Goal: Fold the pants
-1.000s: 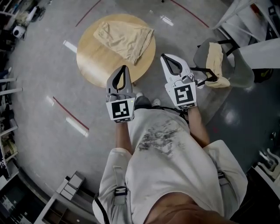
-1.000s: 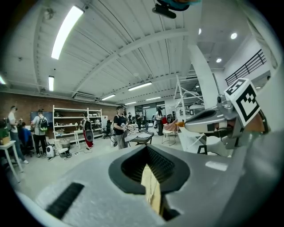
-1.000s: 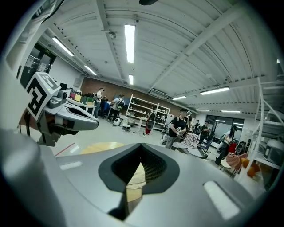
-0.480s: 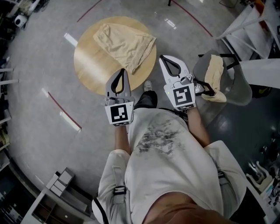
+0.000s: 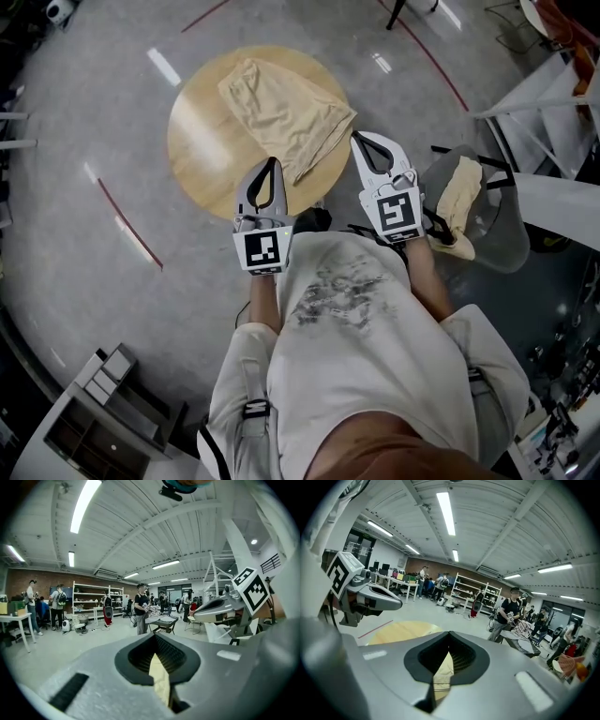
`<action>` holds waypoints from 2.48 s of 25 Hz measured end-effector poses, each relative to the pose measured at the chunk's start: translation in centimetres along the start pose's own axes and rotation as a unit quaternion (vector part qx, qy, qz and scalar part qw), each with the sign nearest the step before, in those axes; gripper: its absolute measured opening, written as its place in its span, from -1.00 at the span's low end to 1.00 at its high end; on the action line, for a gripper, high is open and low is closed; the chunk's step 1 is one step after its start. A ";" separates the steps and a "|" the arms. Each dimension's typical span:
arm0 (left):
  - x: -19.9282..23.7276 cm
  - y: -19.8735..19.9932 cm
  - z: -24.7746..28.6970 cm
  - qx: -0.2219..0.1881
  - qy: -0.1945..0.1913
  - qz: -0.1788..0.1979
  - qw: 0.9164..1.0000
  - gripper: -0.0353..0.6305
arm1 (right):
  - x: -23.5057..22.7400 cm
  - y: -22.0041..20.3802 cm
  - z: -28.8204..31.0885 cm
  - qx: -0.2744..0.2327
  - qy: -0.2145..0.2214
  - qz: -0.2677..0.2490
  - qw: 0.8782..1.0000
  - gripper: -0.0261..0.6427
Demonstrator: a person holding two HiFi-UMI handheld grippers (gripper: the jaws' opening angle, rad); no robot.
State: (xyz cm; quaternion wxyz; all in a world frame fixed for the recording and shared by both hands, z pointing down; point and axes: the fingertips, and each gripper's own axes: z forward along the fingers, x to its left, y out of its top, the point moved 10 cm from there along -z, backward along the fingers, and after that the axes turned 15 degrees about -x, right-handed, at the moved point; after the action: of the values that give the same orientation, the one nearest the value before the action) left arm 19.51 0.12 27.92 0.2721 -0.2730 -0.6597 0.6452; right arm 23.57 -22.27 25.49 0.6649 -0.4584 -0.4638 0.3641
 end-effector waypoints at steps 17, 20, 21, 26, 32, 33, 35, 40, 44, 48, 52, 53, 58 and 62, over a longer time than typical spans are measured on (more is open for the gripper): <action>0.4 -5.6 2.5 0.043 0.035 -0.027 0.998 -0.87 | -2.4 -5.4 6.2 0.052 0.145 -0.044 0.987 -0.89; -0.5 -7.0 3.0 0.057 0.057 -0.025 0.996 -0.87 | -3.4 -7.1 6.7 0.050 0.169 -0.046 0.983 -0.89; -0.8 -7.5 3.2 0.063 0.066 -0.024 0.996 -0.87 | -3.7 -7.8 7.0 0.049 0.179 -0.046 0.981 -0.89; -2.0 -9.6 4.3 0.099 0.105 -0.019 0.989 -0.87 | -5.3 -10.7 8.8 0.051 0.225 -0.047 0.972 -0.89; -3.2 -12.7 5.5 0.134 0.131 -0.019 0.982 -0.87 | -6.6 -13.5 10.8 0.054 0.285 -0.076 0.954 -0.83; -3.4 -13.1 5.6 0.140 0.135 -0.020 0.981 -0.87 | -6.7 -13.8 11.1 0.054 0.294 -0.080 0.951 -0.83; -3.7 -13.9 5.8 0.150 0.141 -0.021 0.978 -0.87 | -7.0 -14.5 11.6 0.054 0.310 -0.088 0.945 -0.83; -4.5 -15.9 6.0 0.171 0.155 -0.030 0.973 -0.87 | -7.3 -16.3 12.6 0.055 0.346 -0.101 0.931 -0.80; -5.0 -17.2 6.3 0.181 0.158 -0.025 0.970 -0.82 | -7.2 -17.8 13.1 0.056 0.378 -0.115 0.917 -0.75; -5.6 -18.6 6.3 0.194 0.159 -0.025 0.968 -0.78 | -6.7 -19.5 13.4 0.058 0.406 -0.132 0.902 -0.69; -6.0 -20.0 6.0 0.205 0.154 -0.025 0.966 -0.72 | -6.4 -21.0 13.5 0.062 0.422 -0.140 0.894 -0.63; -6.1 -20.3 5.9 0.209 0.152 -0.026 0.966 -0.70 | -6.3 -21.4 13.5 0.064 0.425 -0.142 0.892 -0.62; -6.1 -22.0 5.4 0.224 0.140 -0.031 0.964 -0.58 | -6.0 -23.0 13.8 0.069 0.442 -0.152 0.881 -0.55; -6.1 -23.1 5.3 0.232 0.129 -0.034 0.963 -0.50 | -6.0 -24.1 13.8 0.075 0.452 -0.163 0.874 -0.49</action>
State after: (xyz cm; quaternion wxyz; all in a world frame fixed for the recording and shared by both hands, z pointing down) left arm 19.84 -8.41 50.86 0.4330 -0.2605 -0.4598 0.7302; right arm 10.07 -31.57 48.65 0.8845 -0.4397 -0.1515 0.0375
